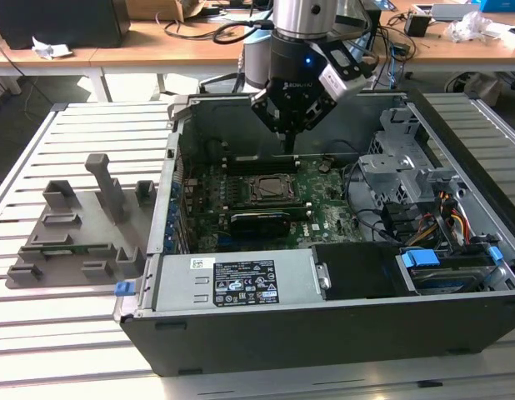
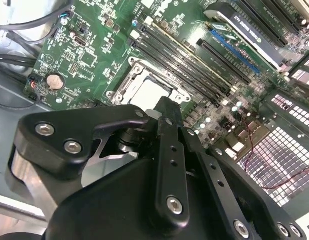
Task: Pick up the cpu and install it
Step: 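Install the second cpu locking lever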
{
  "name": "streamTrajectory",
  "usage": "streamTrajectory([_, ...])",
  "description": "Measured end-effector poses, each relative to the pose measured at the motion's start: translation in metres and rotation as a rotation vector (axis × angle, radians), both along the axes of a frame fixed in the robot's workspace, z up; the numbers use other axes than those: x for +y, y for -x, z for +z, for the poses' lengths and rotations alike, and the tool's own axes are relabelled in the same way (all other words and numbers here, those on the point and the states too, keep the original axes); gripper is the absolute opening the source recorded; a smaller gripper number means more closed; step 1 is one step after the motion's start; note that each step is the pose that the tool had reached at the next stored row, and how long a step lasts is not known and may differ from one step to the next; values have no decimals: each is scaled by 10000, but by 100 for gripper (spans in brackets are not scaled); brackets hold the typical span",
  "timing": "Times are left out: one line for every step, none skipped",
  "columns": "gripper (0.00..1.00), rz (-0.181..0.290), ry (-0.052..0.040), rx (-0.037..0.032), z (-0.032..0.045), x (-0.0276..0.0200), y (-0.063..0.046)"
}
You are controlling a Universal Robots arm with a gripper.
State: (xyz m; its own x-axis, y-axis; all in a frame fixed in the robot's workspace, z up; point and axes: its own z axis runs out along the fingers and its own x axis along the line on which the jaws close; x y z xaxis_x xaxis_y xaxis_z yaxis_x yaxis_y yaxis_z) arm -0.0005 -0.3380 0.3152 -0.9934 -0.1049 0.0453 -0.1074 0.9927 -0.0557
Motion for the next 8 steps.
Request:
streamTrajectory([11,0,-1,-1,-1,-15,0])
streamTrajectory([11,-1,0,-1,-2,-33,0])
streamTrajectory([11,-1,-2,0,-3,-38,0])
streamTrajectory([11,-1,-23,0,-3,-43,0])
streamTrajectory([11,0,-126,0,-3,-46,0])
streamTrajectory([11,-1,-259,1,-2,-48,0])
streamTrajectory([11,-1,-416,0,-3,-49,0])
streamTrajectory([11,0,-444,-1,-3,-50,0])
